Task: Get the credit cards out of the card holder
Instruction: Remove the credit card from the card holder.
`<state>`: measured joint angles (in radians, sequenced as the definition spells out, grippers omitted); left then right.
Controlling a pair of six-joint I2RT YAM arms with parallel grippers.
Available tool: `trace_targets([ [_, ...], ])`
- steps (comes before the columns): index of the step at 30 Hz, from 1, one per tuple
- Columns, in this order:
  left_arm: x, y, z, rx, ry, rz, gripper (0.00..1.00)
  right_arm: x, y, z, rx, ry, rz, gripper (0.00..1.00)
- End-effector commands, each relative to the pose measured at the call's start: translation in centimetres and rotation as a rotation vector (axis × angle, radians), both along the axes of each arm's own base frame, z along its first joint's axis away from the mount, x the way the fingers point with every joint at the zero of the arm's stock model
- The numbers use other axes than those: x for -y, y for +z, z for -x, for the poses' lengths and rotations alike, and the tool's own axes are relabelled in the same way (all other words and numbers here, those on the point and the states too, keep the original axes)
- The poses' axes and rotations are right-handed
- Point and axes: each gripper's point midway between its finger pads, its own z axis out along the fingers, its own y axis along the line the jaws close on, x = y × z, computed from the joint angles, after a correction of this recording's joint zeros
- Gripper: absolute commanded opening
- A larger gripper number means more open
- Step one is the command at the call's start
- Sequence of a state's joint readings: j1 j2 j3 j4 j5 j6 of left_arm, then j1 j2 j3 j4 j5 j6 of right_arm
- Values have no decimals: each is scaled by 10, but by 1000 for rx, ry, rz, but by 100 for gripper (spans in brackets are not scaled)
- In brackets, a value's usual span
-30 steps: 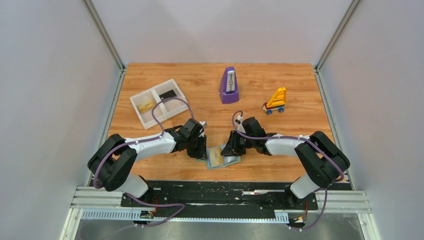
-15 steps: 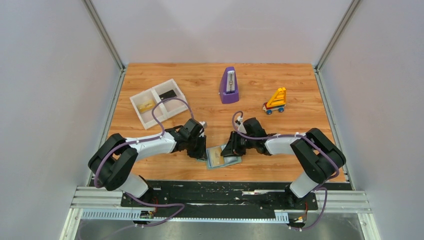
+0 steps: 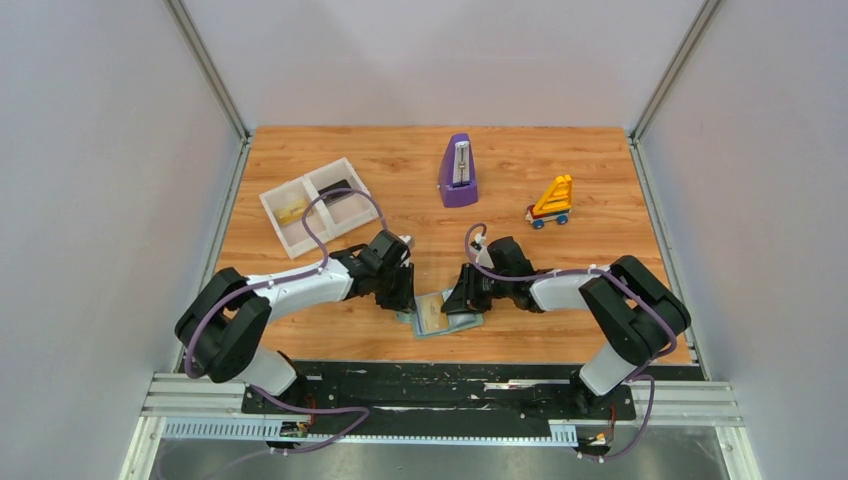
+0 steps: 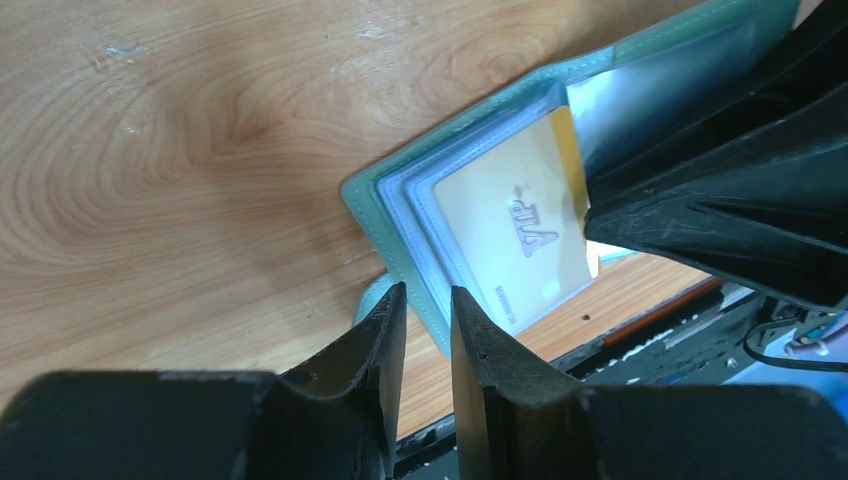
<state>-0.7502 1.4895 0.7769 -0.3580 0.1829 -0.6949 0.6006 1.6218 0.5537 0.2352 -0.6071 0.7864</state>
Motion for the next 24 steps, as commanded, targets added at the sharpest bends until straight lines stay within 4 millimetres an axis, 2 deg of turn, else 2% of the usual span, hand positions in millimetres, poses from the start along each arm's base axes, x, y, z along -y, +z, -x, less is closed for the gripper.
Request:
trace_targets([
  [1, 18, 25, -11, 40, 15, 99, 31, -2, 0, -2, 32, 18, -30, 23],
  [10, 22, 4, -12, 6, 1, 80, 31, -2, -4, 1, 19, 20, -40, 22],
  [16, 14, -13, -8, -34, 1, 18, 27, -1, -3, 2, 12, 21, -66, 19],
  [19, 11, -14, -8, -30, 6, 5, 27, -1, -2, 2, 12, 24, -76, 14],
  [24, 5, -16, -9, -22, 12, -31, 27, 6, 2, 2, 23, 21, -90, 0],
])
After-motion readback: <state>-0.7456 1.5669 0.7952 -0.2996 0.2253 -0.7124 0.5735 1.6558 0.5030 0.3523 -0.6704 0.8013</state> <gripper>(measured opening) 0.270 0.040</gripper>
